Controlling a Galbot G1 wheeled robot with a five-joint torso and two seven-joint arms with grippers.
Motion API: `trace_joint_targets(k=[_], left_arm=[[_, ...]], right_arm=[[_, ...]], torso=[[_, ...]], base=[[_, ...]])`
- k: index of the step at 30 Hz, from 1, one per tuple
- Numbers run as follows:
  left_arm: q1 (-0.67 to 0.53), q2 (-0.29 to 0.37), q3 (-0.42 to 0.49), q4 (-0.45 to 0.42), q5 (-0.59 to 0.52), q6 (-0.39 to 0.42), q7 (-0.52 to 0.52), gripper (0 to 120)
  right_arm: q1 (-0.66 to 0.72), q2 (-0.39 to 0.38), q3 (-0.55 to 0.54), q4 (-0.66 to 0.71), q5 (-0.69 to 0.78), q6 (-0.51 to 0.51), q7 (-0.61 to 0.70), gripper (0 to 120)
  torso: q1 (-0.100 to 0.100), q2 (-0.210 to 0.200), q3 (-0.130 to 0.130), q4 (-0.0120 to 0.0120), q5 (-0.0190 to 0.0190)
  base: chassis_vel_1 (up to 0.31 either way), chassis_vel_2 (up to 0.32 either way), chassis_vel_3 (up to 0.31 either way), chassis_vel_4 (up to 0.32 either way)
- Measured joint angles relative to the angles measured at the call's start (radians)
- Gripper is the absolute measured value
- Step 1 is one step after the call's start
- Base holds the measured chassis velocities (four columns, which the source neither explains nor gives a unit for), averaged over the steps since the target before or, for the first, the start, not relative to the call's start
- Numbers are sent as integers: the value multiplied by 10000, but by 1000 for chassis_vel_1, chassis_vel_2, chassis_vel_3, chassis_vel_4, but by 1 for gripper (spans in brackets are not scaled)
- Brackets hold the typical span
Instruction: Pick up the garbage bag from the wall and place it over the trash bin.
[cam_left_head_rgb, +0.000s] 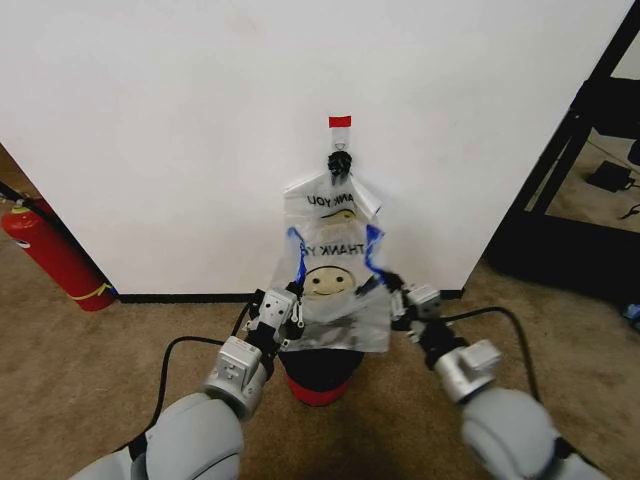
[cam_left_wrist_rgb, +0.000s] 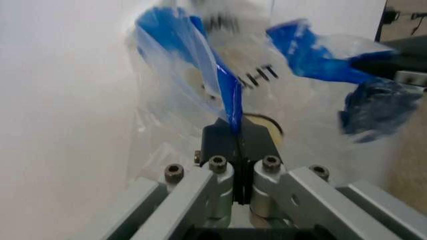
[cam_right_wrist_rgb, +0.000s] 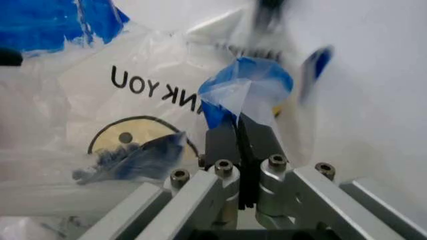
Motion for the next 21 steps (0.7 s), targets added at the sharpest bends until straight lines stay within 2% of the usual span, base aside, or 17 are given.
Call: trace_joint_targets(k=[4, 8, 12, 21], left_arm=[[849, -406, -61, 254, 368, -253, -12, 0], [1094, -979, 129, 681, 609, -408, -47, 0], [824, -1234, 445, 982, 625, -395, -157, 0], [-228, -1192, 914, 1255, 355, -349, -157, 0]], right_arm=[[-10, 174, -134, -308, -304, 191, 1, 0], [-50, 258, -25, -542, -334, 419, 96, 0], [-123, 320, 304, -541, -286, 493, 120, 0], [-306, 162, 1062, 62, 12, 573, 122, 0]], torso=[[-1, 0, 0, 3, -2], [-1, 0, 0, 0, -1], [-1, 0, -1, -2, 0], [0, 0, 0, -2, -1]], base=[[0, 0, 0, 0], [0, 0, 0, 0], [0, 0, 0, 0], [0, 0, 0, 0]])
